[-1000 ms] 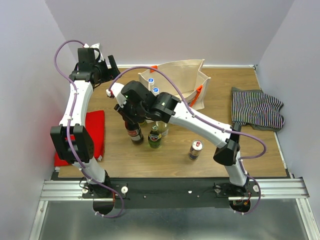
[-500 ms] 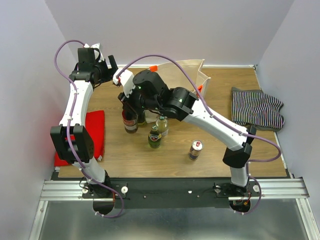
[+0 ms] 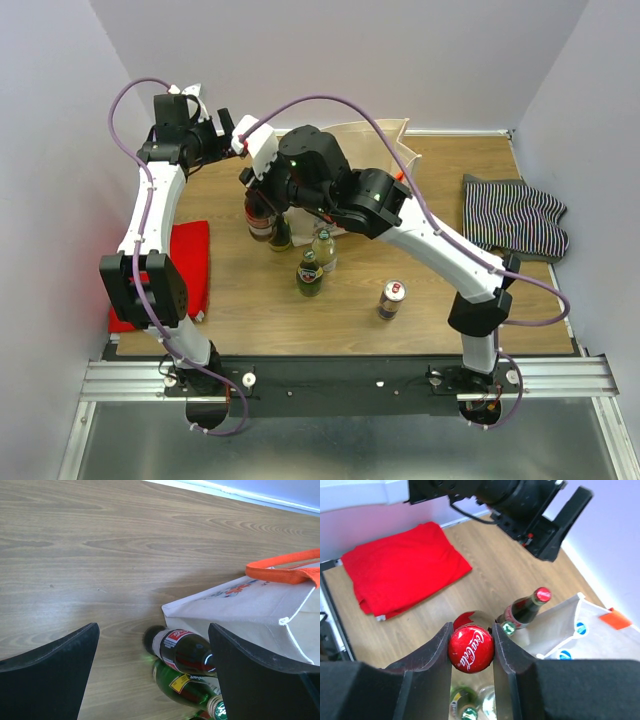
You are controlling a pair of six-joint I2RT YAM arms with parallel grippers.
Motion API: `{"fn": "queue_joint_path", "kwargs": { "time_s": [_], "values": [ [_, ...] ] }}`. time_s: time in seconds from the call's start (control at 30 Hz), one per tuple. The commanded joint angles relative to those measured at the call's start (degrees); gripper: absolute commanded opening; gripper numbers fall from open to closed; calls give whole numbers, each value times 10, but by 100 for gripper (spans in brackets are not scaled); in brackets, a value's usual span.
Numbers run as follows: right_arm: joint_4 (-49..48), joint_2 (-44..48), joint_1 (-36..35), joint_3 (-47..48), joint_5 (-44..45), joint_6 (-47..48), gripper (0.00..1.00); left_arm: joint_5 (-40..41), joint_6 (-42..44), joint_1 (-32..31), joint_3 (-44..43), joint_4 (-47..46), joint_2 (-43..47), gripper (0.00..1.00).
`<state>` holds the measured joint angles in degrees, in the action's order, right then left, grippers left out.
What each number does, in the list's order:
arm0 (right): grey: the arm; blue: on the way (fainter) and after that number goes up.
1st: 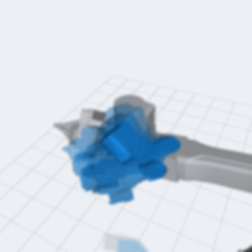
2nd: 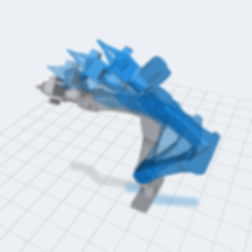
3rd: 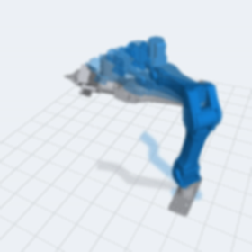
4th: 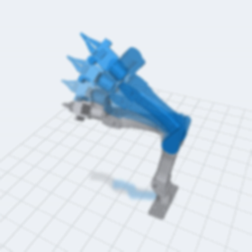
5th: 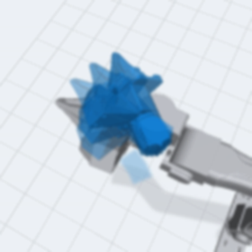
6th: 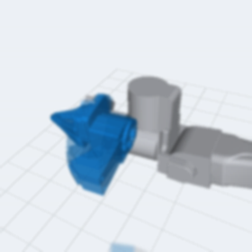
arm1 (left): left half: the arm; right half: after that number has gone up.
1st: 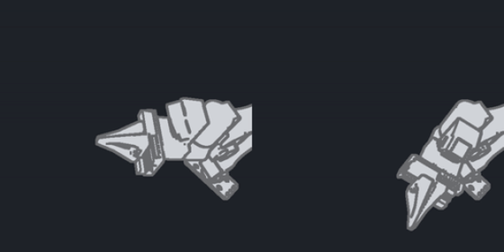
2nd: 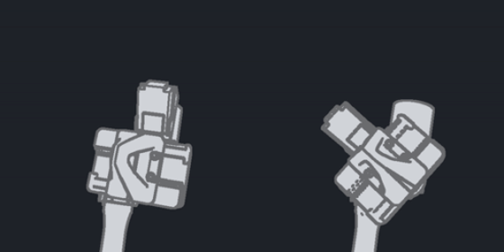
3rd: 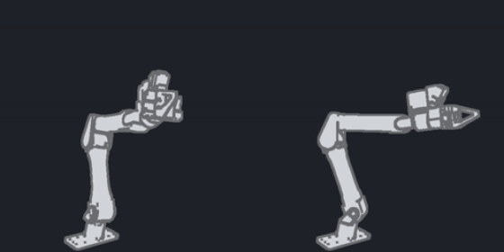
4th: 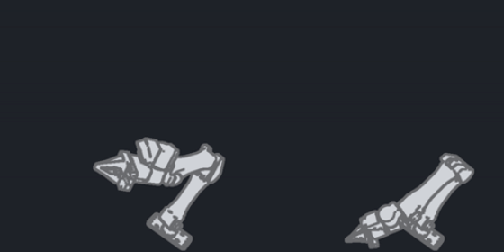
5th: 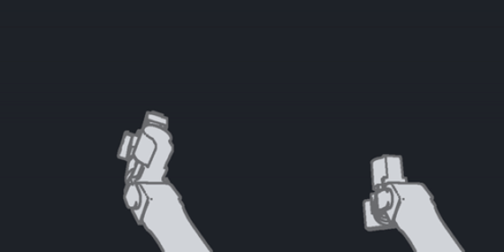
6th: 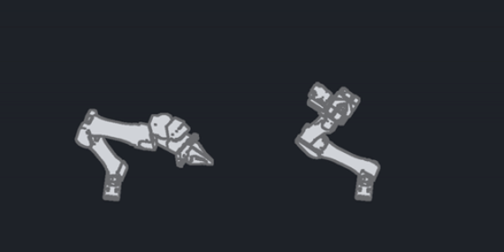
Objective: Place the beverage into the canvas bag
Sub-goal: Pick up the drink from the center of the board.
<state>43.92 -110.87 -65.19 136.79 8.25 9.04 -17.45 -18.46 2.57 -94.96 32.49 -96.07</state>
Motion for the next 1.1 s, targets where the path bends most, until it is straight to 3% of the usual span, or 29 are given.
{"fn": "queue_joint_path", "kwargs": {
  "time_s": [0.0,0.6,1.07],
  "values": [
    [-178,82,-4,46,37,43,1,-28,5,3,7,-14,26,99],
    [-260,141,-4,55,43,70,1,-38,6,2,10,-18,32,99],
    [-298,144,-3,68,171,151,1,-63,46,-44,-19,-9,36,99]
  ]
}}
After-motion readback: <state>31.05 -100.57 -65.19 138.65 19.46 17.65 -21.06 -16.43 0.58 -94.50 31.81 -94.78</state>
